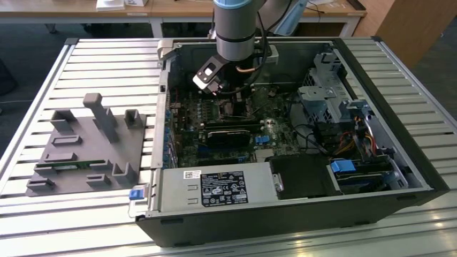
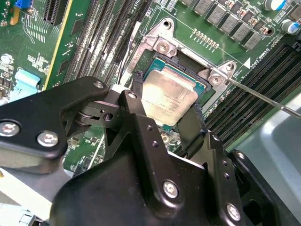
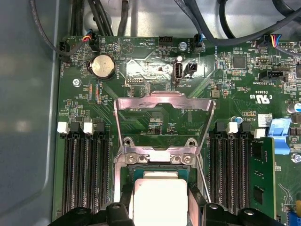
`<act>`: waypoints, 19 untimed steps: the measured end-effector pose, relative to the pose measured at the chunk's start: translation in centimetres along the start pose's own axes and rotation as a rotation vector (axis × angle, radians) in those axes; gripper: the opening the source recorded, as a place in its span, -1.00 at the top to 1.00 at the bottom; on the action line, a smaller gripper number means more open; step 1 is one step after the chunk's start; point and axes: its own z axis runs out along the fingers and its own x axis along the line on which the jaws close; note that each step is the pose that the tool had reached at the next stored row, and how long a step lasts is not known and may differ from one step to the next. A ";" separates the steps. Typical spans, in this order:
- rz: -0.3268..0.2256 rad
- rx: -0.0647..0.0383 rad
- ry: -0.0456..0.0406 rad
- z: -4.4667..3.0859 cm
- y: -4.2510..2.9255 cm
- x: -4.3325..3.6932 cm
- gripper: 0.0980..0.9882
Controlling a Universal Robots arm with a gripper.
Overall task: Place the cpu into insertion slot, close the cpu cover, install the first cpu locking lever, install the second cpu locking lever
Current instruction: 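Place the cpu into insertion slot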
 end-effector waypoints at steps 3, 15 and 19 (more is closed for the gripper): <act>0.000 0.000 0.0000 0.01 0.00 0.00 -0.02; 0.000 0.000 0.0008 0.12 -0.01 0.30 -0.16; 0.002 0.000 0.0004 0.14 -0.01 0.32 -0.16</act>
